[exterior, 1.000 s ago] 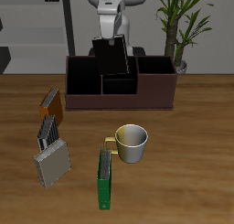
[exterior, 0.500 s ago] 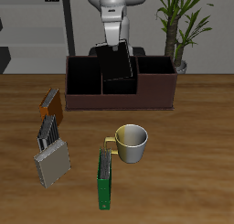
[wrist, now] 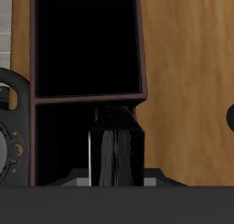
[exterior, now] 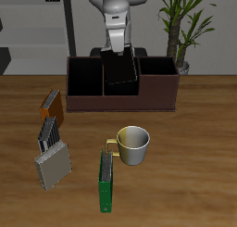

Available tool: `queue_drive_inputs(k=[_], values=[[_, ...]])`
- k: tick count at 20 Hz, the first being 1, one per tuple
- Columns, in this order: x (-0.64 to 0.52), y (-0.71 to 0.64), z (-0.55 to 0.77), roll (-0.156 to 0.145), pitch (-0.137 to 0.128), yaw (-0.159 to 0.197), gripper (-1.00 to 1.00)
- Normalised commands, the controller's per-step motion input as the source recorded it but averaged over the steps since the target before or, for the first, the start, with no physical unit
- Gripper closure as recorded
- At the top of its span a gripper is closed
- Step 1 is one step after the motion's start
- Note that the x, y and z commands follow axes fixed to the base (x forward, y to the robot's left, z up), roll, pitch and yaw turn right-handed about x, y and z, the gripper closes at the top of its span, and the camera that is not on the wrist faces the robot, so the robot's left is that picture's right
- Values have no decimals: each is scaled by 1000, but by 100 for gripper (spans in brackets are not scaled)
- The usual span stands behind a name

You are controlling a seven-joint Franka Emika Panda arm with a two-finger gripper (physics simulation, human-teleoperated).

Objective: Place the black book into the back desk caddy's front compartment

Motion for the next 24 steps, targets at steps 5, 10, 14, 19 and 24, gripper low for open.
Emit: queue_drive_inputs(k=[5, 10, 14, 19, 24], values=[[-86, 2, -202, 13, 51, -3, 100], [19, -47, -24, -9, 2, -5, 100], [36, -102, -31, -20, 2, -7, 100], [19, -30, -138, -4, 22, -16, 100], [81, -1, -160, -3, 33, -7, 100]])
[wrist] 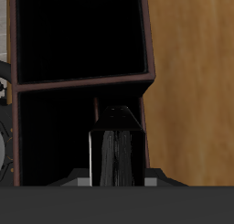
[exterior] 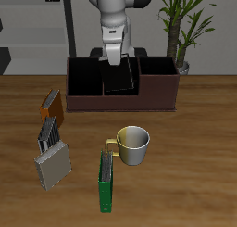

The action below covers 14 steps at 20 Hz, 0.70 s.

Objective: Place the black book into the back desk caddy's front compartment

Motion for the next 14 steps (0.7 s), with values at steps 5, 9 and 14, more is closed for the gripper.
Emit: queue_drive_inputs(k=[5, 9, 14], values=[[14, 51, -135, 17, 25, -10, 100], [12, -16, -198, 6, 42, 14, 100], [36, -18, -211, 2, 39, -3, 100]])
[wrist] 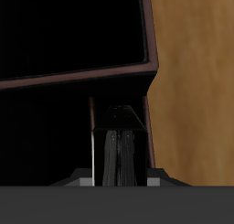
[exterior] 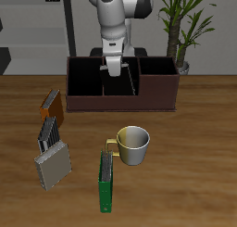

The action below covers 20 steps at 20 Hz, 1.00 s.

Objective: Place the black book into the back desk caddy's front compartment

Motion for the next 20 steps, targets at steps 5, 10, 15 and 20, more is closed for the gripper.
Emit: queue_drive_inputs(k=[5, 10, 15, 20], values=[[59, -5, -233, -1, 40, 16, 100], [41, -7, -237, -3, 44, 16, 100], [23, 54, -197, 9, 37, -16, -100], [1, 68, -34, 19, 43, -54, -100]])
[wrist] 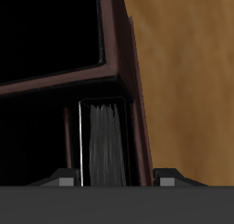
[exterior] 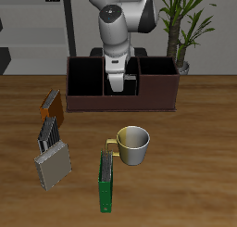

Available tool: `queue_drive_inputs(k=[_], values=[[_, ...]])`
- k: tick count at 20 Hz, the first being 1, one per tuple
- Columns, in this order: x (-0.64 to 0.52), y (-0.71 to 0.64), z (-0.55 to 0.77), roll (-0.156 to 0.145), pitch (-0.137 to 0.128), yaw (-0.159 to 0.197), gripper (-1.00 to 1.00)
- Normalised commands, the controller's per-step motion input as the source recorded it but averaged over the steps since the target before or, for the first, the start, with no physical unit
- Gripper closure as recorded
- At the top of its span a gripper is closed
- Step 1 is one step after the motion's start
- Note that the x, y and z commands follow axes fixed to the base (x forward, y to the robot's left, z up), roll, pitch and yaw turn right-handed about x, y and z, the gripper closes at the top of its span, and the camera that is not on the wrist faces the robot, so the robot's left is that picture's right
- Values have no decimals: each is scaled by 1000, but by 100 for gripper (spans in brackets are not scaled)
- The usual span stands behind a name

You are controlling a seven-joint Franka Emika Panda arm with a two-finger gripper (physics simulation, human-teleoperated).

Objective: Place the black book into the back desk caddy's front compartment

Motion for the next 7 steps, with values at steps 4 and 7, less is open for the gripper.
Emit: queue_drive_inputs(k=[4, 7], values=[[29, -29, -29, 7, 14, -34, -100], [43, -38, 84, 15, -18, -56, -100]])
